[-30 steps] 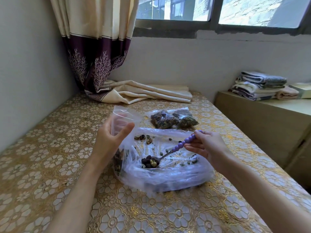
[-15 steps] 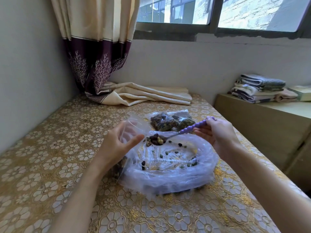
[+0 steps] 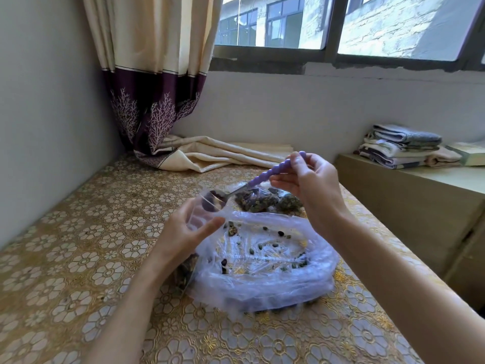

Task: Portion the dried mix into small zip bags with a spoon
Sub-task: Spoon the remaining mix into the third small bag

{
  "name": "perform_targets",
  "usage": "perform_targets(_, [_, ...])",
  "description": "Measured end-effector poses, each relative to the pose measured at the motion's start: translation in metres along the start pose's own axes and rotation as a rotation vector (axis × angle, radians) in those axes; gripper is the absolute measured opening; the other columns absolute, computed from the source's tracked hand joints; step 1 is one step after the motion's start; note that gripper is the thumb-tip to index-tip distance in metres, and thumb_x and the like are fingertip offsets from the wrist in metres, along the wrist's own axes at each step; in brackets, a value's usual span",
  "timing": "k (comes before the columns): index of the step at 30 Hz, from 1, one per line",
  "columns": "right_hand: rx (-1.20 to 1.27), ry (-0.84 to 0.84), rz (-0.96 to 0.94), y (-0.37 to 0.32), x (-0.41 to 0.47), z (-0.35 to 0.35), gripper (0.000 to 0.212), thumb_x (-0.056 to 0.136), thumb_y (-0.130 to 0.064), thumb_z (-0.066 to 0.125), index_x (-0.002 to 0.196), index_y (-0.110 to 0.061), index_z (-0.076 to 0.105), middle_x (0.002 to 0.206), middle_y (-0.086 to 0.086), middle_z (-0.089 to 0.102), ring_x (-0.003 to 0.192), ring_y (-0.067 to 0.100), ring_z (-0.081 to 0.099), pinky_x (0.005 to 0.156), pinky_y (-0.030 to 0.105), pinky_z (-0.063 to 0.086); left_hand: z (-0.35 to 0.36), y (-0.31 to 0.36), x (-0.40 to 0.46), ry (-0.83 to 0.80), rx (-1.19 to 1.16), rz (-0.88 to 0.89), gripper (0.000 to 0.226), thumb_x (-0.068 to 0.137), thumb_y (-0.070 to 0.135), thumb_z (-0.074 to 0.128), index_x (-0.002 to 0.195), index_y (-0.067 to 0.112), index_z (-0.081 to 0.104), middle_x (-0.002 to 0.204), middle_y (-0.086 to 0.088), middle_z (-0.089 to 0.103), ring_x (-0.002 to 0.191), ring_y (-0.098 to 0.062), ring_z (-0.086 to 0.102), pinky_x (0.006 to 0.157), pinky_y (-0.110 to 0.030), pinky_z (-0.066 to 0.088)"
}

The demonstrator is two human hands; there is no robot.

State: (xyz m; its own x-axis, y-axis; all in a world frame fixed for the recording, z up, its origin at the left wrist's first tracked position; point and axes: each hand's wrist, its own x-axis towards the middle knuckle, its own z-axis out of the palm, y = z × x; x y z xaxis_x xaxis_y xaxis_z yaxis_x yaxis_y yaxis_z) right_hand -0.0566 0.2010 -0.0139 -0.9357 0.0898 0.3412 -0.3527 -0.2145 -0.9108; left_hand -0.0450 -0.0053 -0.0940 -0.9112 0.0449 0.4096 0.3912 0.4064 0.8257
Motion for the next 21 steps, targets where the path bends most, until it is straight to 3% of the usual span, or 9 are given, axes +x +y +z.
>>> perform_targets(4, [-0.065, -0.136, -0.127, 0.001, -0.009, 0.013, 0.013, 0.099, -0.007, 0.043, 0.091, -0.005, 0.053, 0.071, 0.005, 0.069, 0.065, 0.016, 0.069, 0.061, 0.023, 0.055, 0.000, 0.002, 0.001, 0.048, -0.147, -0.006, 0.084, 0.039, 0.087, 0.058, 0.096, 0.025, 0.057, 0.079, 0.012, 0.067, 0.070, 0.006, 0.062, 0.063, -0.003, 0.044])
perform_targets(8, [-0.082, -0.223, -0.207, 0.000, -0.013, 0.015, 0.020, 0.099, -0.004, 0.039, 0.086, -0.010, 0.052, 0.067, -0.003, 0.071, 0.064, 0.011, 0.069, 0.064, 0.021, 0.056, -0.003, 0.001, 0.002, 0.102, -0.143, -0.031, 0.099, 0.038, 0.089, 0.057, 0.110, 0.020, 0.055, 0.080, 0.008, 0.064, 0.066, 0.003, 0.062, 0.058, -0.011, 0.047])
perform_targets(11, [-0.032, -0.156, -0.190, -0.002, -0.010, 0.010, 0.018, 0.100, -0.007, 0.039, 0.088, -0.010, 0.053, 0.069, 0.001, 0.072, 0.069, 0.015, 0.070, 0.066, 0.022, 0.056, -0.005, -0.002, 0.002, 0.130, -0.114, -0.018, 0.084, 0.039, 0.091, 0.052, 0.103, 0.037, 0.051, 0.085, 0.008, 0.063, 0.071, 0.006, 0.062, 0.056, -0.006, 0.045])
perform_targets(16, [0.050, 0.016, -0.083, 0.005, -0.002, -0.005, 0.020, 0.101, -0.015, 0.037, 0.097, 0.000, 0.050, 0.084, 0.025, 0.069, 0.083, 0.036, 0.069, 0.067, 0.025, 0.055, -0.009, -0.005, 0.001, 0.165, -0.146, -0.018, 0.078, 0.045, 0.087, 0.056, 0.102, 0.032, 0.055, 0.086, 0.007, 0.066, 0.069, 0.006, 0.061, 0.061, -0.009, 0.045])
perform_targets(21, [-0.146, 0.123, -0.103, 0.026, -0.004, -0.024, 0.019, 0.101, -0.018, 0.040, 0.094, -0.004, 0.051, 0.078, 0.016, 0.068, 0.072, 0.028, 0.070, 0.062, 0.026, 0.055, -0.016, -0.007, 0.001, 0.223, -0.147, -0.020, 0.076, 0.046, 0.086, 0.056, 0.100, 0.032, 0.055, 0.087, 0.006, 0.066, 0.070, 0.005, 0.061, 0.063, -0.010, 0.045])
